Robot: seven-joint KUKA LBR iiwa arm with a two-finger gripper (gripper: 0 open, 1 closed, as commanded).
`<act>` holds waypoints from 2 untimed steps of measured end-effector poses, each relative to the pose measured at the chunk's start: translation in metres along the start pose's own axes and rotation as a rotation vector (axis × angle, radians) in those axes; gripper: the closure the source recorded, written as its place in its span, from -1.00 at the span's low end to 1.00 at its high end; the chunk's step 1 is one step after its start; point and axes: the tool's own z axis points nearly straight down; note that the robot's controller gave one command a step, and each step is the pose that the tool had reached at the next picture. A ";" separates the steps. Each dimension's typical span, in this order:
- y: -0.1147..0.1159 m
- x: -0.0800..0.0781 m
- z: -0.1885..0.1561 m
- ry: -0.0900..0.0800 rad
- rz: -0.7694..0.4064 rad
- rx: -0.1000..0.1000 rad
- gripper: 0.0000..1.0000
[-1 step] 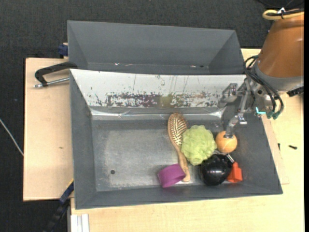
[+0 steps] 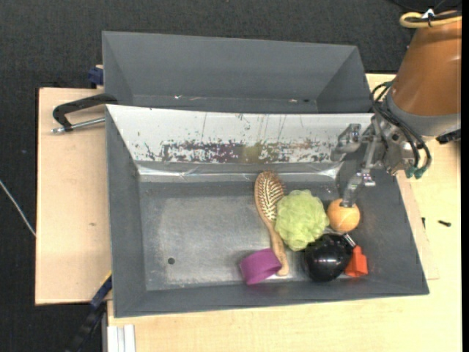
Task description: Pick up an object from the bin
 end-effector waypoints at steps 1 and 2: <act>0.019 0.023 0.053 -0.002 -0.074 0.000 -1.00; 0.044 0.053 0.079 0.003 -0.222 -0.001 -1.00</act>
Offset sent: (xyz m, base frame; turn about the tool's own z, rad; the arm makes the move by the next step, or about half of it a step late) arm -0.0541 0.0453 -0.0799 -0.2226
